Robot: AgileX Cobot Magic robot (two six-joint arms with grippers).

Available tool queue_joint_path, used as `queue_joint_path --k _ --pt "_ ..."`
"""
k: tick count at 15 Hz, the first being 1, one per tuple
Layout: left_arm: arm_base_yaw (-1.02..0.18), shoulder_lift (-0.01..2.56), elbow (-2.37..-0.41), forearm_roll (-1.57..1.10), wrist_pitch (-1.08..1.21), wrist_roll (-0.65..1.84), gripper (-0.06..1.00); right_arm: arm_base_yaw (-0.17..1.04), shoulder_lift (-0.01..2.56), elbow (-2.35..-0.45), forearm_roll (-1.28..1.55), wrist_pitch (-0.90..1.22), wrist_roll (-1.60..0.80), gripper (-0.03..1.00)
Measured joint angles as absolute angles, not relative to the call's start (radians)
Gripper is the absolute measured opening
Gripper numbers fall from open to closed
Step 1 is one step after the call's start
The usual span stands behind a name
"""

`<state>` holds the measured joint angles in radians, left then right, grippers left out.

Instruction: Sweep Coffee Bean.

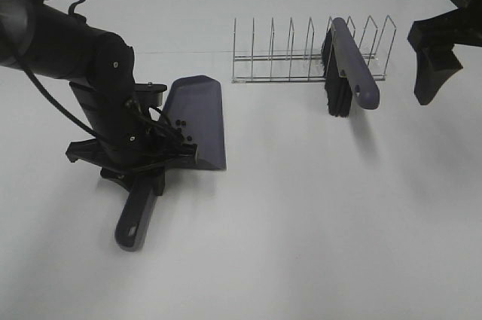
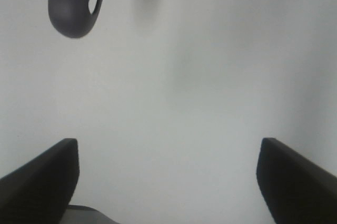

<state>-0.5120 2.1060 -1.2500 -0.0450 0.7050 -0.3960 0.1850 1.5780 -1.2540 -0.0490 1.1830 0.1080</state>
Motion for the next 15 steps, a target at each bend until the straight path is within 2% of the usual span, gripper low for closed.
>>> queue_joint_path --k 2,4,10,15 --pt "-0.512 2.106 -1.253 -0.051 0.697 -0.396 0.6 0.185 1.492 -1.179 -0.049 1.183 0.108 0.81" --pt "-0.512 2.105 -1.254 -0.051 0.738 -0.391 0.69 0.185 1.304 -1.015 -0.049 1.182 0.106 0.79" --pt "-0.512 1.951 -1.254 0.037 0.846 -0.389 0.7 0.185 0.907 -0.754 -0.049 1.169 0.055 0.78" --pt "-0.512 1.648 -1.253 0.169 1.119 -0.389 0.7 0.185 0.566 -0.589 -0.041 1.131 -0.036 0.78"
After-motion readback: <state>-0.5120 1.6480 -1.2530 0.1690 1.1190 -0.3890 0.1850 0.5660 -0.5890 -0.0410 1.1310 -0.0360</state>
